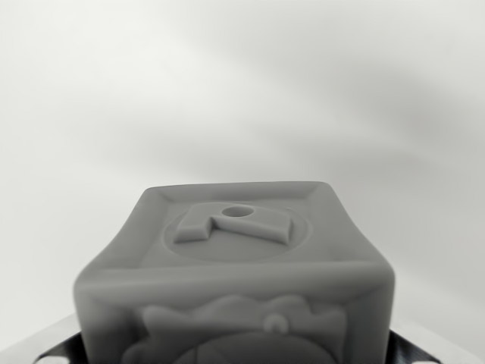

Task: Destack cube

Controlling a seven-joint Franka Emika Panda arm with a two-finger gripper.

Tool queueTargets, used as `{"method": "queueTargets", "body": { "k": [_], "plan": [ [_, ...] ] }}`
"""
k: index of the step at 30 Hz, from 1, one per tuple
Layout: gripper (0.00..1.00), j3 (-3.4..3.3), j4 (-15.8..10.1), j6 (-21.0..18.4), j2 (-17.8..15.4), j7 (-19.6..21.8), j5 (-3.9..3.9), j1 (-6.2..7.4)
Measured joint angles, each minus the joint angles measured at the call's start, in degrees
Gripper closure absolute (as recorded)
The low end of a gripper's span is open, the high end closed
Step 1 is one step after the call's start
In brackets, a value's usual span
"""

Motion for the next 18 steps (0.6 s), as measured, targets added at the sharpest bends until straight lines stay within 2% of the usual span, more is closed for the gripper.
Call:
{"method": "queueTargets", "body": {
  "k": [18],
  "plan": [
    [1.00, -0.72, 0.10, 6.34, 6.84, 0.32, -0.52, 0.51]
  ]
}}
